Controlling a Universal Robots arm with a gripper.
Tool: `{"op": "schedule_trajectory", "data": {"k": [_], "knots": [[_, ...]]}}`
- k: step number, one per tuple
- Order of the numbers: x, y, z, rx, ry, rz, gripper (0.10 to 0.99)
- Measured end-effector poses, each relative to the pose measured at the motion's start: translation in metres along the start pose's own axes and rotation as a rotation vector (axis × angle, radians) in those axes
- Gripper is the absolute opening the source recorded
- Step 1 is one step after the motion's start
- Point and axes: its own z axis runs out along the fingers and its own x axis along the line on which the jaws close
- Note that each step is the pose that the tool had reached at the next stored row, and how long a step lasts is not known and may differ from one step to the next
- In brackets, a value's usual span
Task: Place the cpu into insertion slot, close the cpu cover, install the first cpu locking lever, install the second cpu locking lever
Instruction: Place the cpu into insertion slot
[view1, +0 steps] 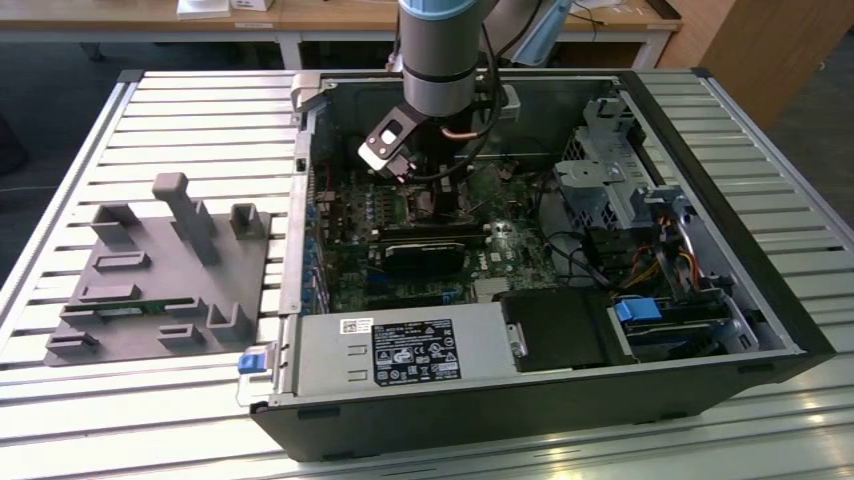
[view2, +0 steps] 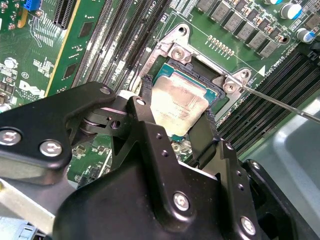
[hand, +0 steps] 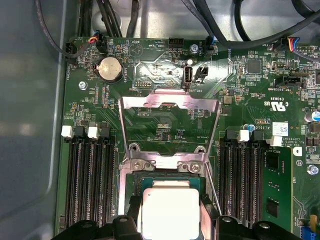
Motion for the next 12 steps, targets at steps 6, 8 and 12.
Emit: {"op": "schedule_trajectory", "data": {"k": [6, 8, 12], "knots": [[0.0003, 0.0002, 0.0008, 0.0, 0.0, 0.001, 0.541], [0.0004, 0.0003, 0.001, 0.0, -0.0003, 0.002, 0.541], [0.001, 0.0003, 0.0018, 0.0, -0.0005, 0.007, 0.541]]}}
